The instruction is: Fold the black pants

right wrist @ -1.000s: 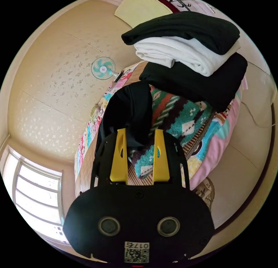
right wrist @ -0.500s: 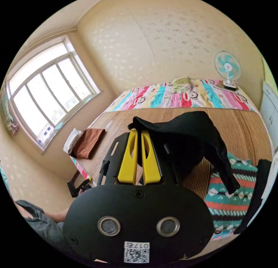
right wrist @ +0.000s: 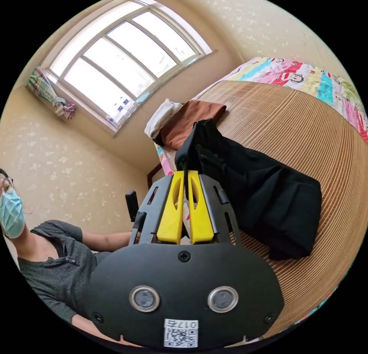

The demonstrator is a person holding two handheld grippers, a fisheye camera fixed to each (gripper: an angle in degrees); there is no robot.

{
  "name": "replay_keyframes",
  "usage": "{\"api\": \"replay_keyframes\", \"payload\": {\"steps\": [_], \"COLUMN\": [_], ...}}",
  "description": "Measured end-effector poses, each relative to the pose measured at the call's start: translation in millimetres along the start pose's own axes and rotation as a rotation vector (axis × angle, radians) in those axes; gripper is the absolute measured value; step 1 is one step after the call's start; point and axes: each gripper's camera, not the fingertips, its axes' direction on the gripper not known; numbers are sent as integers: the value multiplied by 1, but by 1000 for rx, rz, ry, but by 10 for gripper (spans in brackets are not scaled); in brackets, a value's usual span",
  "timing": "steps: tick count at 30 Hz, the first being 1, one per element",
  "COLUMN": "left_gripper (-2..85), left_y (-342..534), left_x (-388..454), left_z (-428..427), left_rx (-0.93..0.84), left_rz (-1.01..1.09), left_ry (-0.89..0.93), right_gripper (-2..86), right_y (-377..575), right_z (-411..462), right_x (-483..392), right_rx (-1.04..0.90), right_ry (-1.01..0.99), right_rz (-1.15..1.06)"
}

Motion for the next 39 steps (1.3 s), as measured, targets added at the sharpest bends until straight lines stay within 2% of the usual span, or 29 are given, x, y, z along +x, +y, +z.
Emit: {"api": "replay_keyframes", "payload": {"steps": [4,9,11,13,15,18,22,24,26,28,30,32,35,38,39], "left_gripper": [126,158,160,160,161,160,135,134,135,135,140,148,115,41,39], "left_y": [9,12,19,19,15,4,-1,-2,-8,-15,-24,-41,-67,-105,-112], "left_x": [29,72,79,78,74,60,48,49,58,70,79,69,42,28,26], "left_z": [-26,-19,-8,-4,-3,-6,4,10,10,7,4,-6,-13,-32,-41], "left_rx": [157,162,142,110,80,51,1,-43,-67,-68,-61,-4,88,85,98], "left_rz": [93,227,182,164,155,78,-95,-126,-137,-134,-148,-265,-445,-454,-437], "left_ry": [102,93,34,30,17,78,202,240,281,313,305,278,427,444,442], "right_gripper": [18,13,13,14,19,41,35,16,10,6,4,3,2,3,3], "right_y": [50,127,141,151,158,160,161,176,185,193,207,218,233,251,260], "right_z": [45,151,158,147,113,94,138,170,185,191,211,228,213,175,164], "right_x": [-40,-60,-47,-25,17,80,154,201,216,213,218,230,240,248,252], "right_rx": [-97,-306,-284,-237,-90,-23,-150,-176,-209,-197,-263,-341,-212,-6,41], "right_ry": [120,209,210,110,13,79,290,423,416,410,383,326,288,302,330], "right_rz": [-178,-374,-379,-381,-330,-219,-43,130,121,23,-52,-40,-31,-56,-54]}}
